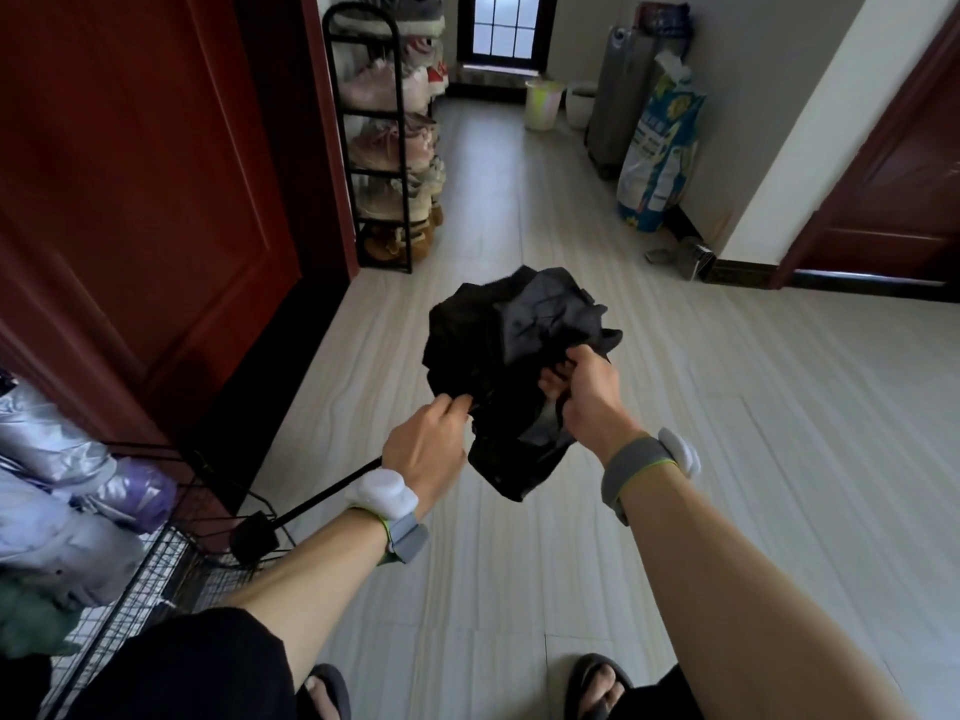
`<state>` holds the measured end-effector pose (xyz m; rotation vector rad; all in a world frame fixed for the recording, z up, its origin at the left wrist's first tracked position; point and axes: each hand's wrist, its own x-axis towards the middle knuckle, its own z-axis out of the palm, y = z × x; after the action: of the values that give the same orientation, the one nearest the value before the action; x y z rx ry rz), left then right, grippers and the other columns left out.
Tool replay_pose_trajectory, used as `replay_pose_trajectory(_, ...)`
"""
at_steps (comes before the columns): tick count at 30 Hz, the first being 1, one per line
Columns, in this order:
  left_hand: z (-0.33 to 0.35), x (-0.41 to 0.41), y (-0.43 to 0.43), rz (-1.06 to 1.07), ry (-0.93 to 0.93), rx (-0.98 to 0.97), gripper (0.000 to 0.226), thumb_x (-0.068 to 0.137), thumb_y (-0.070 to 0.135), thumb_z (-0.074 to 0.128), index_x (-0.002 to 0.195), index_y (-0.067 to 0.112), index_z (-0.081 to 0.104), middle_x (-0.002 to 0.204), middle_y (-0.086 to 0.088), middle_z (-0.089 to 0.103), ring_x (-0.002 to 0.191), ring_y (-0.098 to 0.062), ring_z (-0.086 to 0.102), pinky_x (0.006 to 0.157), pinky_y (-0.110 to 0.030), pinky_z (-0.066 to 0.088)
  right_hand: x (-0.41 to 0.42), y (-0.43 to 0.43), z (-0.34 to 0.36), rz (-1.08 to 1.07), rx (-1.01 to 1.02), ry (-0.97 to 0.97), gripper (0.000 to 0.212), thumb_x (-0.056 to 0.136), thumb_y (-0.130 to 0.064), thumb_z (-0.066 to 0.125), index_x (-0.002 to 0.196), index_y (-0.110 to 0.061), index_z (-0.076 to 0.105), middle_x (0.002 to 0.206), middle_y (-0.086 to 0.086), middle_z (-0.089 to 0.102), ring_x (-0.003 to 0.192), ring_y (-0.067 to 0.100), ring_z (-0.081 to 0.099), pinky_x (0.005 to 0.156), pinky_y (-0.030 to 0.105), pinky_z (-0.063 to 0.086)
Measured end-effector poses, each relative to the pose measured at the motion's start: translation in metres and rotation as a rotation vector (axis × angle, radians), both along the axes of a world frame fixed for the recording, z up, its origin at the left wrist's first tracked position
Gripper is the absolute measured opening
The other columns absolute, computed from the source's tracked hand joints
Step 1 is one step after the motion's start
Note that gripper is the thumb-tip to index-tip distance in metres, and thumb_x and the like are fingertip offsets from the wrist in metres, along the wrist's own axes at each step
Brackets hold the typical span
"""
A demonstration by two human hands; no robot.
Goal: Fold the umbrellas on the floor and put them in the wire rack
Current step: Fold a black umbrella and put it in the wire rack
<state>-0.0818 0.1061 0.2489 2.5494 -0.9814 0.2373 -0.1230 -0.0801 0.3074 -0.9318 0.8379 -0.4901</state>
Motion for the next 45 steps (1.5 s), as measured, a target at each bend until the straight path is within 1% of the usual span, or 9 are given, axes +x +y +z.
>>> replay_pose_trajectory(5,-0.002,-0.005,-0.001,-0.032,-0.11,-0.04,0.041,0.082,-0.003,0.067,0.119,0.014,0.066,0.091,-0.004,0.062,0.073,-0.027,0.063,0.044,-0.029,0.035,-0.013,-0.02,-0.002,0.045,0.166,0.039,0.029,0.098,-0.023,0.049,0.073,-0.019,0.035,0.058,-0.003,0.028,0.036,0.01,0.017,0.033,0.021,0.014)
replay_pose_trajectory(11,-0.001,-0.014,-0.005,-0.083,-0.306,-0.036,0.052,0.061,-0.013,0.07,0.107,0.01,0.072,0.075,-0.003,0.058,0.053,-0.021,0.053,0.038,-0.022,0.024,-0.014,-0.009,-0.01,0.158,0.058,0.121,0.063,0.07,-0.069,0.079,0.106,-0.017,0.073,0.088,0.003,0.07,0.051,0.018,0.043,0.036,0.021,0.021)
replay_pose_trajectory(16,-0.01,-0.011,0.001,-0.24,-0.602,-0.083,0.043,0.083,-0.004,0.042,0.109,0.008,0.074,0.074,-0.004,0.058,0.055,-0.02,0.052,0.039,-0.026,0.034,-0.019,-0.006,-0.007,0.053,0.043,0.23,0.028,0.09,-0.033,0.077,0.078,-0.015,0.059,0.057,-0.003,0.046,0.028,0.01,0.03,0.034,0.019,0.02)
replay_pose_trajectory(18,-0.008,-0.014,0.0,-0.237,-0.34,-0.121,0.033,0.092,0.002,0.053,0.117,0.014,0.07,0.085,-0.002,0.062,0.068,-0.02,0.059,0.046,-0.03,0.045,-0.022,-0.008,-0.011,0.01,0.027,0.202,0.025,0.092,-0.018,0.069,0.074,-0.015,0.051,0.056,-0.002,0.04,0.028,0.009,0.027,0.035,0.02,0.019)
replay_pose_trajectory(23,0.037,-0.013,-0.005,-0.039,1.351,-0.368,0.044,0.097,0.054,0.055,0.115,0.015,0.063,0.087,-0.004,0.071,0.054,-0.017,0.048,0.049,-0.027,0.036,-0.02,-0.006,-0.003,0.152,0.073,0.056,0.029,0.09,-0.013,0.061,0.068,-0.019,0.042,0.047,-0.007,0.036,0.032,0.007,0.026,0.036,0.019,0.014)
replay_pose_trajectory(26,0.044,-0.007,-0.006,-0.028,1.541,-0.482,0.034,0.103,0.043,0.048,0.105,0.011,0.06,0.078,-0.006,0.065,0.044,-0.015,0.034,0.043,-0.023,0.025,-0.023,-0.003,-0.003,0.339,0.107,-0.039,0.044,0.097,-0.016,0.044,0.054,-0.023,0.04,0.045,-0.008,0.033,0.033,0.006,0.023,0.039,0.018,0.01)
replay_pose_trajectory(34,0.027,-0.011,-0.018,0.036,1.156,-0.495,0.026,0.105,0.037,0.048,0.099,0.014,0.058,0.061,0.006,0.044,0.043,-0.01,0.03,0.044,-0.022,0.022,-0.022,-0.009,0.001,0.348,0.009,-0.139,0.064,0.104,-0.006,0.031,0.043,-0.023,0.039,0.042,-0.005,0.032,0.037,0.008,0.027,0.04,0.015,0.019)
replay_pose_trajectory(41,0.007,-0.015,-0.011,0.134,0.404,-0.161,0.034,0.105,0.043,0.04,0.109,0.015,0.059,0.075,-0.007,0.063,0.074,-0.035,0.064,0.065,-0.041,0.051,-0.015,0.013,0.016,0.443,-0.35,0.107,0.038,0.088,-0.05,0.074,0.069,-0.023,0.054,0.051,-0.007,0.037,0.042,0.011,0.029,0.046,0.024,0.017)
replay_pose_trajectory(45,0.003,-0.028,-0.017,0.072,0.119,-0.081,0.032,0.107,0.043,0.035,0.115,0.02,0.054,0.071,0.003,0.052,0.064,-0.03,0.06,0.058,-0.038,0.051,-0.002,0.014,-0.002,0.082,-0.286,0.13,0.026,0.1,-0.01,0.054,0.076,-0.016,0.051,0.068,0.0,0.05,0.064,0.018,0.048,0.055,0.029,0.041)
